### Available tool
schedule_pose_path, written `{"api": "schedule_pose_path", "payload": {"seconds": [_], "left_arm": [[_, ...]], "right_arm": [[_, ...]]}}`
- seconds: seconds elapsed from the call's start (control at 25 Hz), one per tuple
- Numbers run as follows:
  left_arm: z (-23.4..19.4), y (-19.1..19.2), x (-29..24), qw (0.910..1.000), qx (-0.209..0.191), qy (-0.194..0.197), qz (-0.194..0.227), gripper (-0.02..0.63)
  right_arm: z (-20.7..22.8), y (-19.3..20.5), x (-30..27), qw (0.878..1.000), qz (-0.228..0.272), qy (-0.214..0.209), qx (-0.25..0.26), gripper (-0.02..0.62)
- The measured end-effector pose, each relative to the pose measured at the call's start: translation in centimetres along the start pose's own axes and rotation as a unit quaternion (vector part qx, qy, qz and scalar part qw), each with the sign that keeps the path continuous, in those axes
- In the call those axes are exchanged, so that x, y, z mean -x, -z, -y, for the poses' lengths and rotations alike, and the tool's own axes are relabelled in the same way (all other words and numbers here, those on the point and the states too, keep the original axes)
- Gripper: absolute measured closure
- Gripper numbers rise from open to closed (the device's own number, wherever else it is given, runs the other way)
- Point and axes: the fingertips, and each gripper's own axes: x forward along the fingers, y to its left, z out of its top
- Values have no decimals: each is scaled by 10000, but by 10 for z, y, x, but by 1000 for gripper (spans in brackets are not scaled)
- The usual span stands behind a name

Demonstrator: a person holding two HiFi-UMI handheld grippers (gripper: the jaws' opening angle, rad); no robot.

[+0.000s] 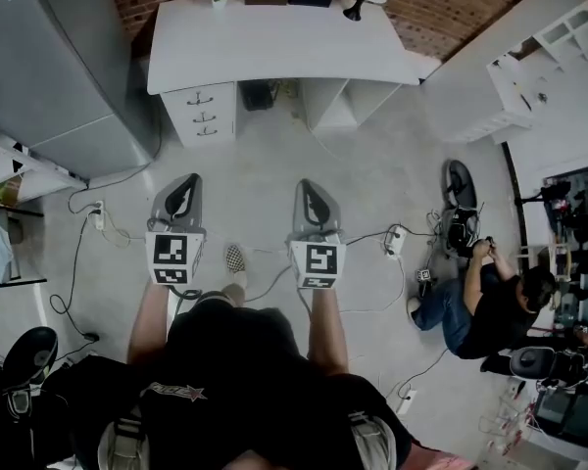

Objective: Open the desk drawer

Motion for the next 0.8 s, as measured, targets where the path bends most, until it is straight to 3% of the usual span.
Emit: {"api": "schedule_pose_path", "payload": {"seconds": [0.4, 0.8], "left_arm": [[-59, -10, -77, 9994, 73, -326, -29, 595], [-125, 1, -69, 9946, 292, -989, -110, 595]], "right_arm": [[7, -18, -111, 9991, -19, -380, 174, 592], [-44, -34, -177, 9937, 49, -1064, 348, 592]]}}
